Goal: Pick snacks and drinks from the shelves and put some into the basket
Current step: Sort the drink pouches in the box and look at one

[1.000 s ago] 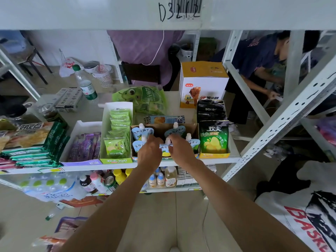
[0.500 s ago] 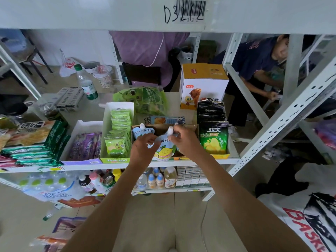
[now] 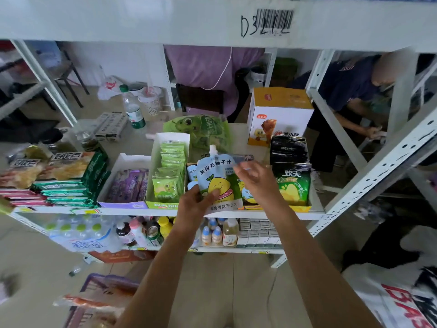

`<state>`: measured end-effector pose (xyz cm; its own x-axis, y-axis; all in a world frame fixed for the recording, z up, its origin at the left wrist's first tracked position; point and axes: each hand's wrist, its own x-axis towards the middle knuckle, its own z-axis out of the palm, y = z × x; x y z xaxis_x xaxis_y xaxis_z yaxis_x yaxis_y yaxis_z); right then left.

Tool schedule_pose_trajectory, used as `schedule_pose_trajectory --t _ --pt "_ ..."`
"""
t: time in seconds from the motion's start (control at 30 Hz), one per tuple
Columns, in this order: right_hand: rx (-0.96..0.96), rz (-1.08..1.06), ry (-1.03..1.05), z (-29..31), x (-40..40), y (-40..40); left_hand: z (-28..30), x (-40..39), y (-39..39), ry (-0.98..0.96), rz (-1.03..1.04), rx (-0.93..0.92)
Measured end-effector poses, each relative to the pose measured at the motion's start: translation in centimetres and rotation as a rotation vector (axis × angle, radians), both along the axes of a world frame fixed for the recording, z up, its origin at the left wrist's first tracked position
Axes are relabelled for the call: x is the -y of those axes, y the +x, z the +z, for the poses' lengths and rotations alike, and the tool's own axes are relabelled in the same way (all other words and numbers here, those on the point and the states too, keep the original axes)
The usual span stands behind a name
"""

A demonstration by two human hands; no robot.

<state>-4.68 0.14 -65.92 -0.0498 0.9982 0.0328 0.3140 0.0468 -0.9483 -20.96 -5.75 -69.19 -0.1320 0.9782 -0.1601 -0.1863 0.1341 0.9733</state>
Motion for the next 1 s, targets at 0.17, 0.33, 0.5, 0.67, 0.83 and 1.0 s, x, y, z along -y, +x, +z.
schedule_pose_trajectory --t 0.17,0.33,0.5,0.67,0.83,1.0 --pt "-0.232 0.058 -0.123 -0.4 2.6 -0.1 1.3 1.1 -0.5 -0.040 -0.009 0.094" --pt "-0.371 -0.022 -0.088 -0.2 3.6 -0.2 2.2 2.0 -0.7 0.005 0.004 0.086" --pt "-0.516 -0.024 -0.113 0.3 4.5 0.1 3.2 2.6 -0.7 0.038 -0.018 0.107" --pt "-0.537 -0.004 -0.128 0.7 4.7 0.0 3.9 2.8 -0.9 0.047 -0.036 0.095" --pt "-0.556 -0.008 -0.136 1.2 5.0 -0.3 4.2 2.9 -1.0 0.055 -0.025 0.090" --pt "-0.539 -0.004 -0.173 0.9 5.0 -0.5 4.2 3.0 -1.0 0.056 -0.024 0.075"
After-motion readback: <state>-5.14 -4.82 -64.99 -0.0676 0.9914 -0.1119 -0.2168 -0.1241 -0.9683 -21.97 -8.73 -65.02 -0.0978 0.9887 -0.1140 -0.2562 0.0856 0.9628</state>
